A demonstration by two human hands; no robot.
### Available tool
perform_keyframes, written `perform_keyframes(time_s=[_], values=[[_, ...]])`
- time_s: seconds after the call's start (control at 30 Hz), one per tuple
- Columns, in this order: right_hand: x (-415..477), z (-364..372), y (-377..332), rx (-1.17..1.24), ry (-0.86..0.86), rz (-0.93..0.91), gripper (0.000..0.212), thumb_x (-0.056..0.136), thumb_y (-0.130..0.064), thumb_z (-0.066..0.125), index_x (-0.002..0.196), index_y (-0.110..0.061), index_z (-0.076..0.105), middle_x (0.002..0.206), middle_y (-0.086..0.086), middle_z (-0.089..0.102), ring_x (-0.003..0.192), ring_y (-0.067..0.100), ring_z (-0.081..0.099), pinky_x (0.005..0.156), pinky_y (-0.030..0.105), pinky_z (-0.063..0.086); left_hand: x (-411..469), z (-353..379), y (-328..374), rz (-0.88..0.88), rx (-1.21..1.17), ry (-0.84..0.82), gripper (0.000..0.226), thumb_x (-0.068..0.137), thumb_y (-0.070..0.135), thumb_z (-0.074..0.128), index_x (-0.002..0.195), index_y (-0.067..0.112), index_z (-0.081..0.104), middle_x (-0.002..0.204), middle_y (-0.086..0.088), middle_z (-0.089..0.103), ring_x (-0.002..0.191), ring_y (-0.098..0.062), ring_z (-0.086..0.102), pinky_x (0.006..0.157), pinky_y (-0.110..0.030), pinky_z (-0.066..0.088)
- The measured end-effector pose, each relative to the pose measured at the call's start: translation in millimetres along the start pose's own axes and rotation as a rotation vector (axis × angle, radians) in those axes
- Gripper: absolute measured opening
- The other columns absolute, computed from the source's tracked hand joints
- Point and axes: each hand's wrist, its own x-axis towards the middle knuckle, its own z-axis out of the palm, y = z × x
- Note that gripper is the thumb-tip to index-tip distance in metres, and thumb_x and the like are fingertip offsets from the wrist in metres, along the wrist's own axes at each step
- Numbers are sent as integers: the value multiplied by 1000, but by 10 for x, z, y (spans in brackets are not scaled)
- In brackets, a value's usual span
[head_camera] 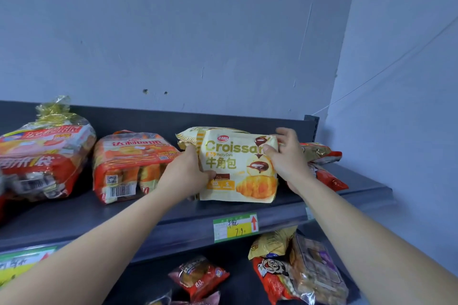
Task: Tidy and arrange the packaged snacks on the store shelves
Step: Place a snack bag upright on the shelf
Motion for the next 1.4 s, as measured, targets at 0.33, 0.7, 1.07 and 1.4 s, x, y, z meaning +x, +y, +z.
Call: perform_keyframes(time_s=[0.33,0.7,1.07,1.4], values=[[-77,38,367,-414,-14,-73,25,92,-39,55,110,-23,61,103,-2,66,98,18,59,75,34,47,112,257,-5,-20,30,161,46,88,45,63,108,14,35,102,-7,61,81,-31,63,70,-46,56],[-411,-263,575,-365,-75,-173,38,88,-27,64,124,-19,54,98,-2,60,89,16,59,75,30,49,-332,479,160,-10,148,435,83,84,44,67,147,16,21,139,-15,39,128,-35,36,100,-50,36],[-989,-635,1053,-372,-95,-309,13,86,-17,64,98,-19,69,87,-11,57,88,14,57,75,29,49,-1053,1075,332,241,304,520,36,85,19,70,118,10,59,111,-11,56,106,-33,47,84,-43,43],[-1266,-771,1652,-404,-46,-115,22,85,-19,66,100,-22,50,82,-10,58,79,9,56,67,28,49,-1183,1973,28,168,327,134,23,90,29,62,111,20,65,107,3,58,106,-21,49,76,-33,47]])
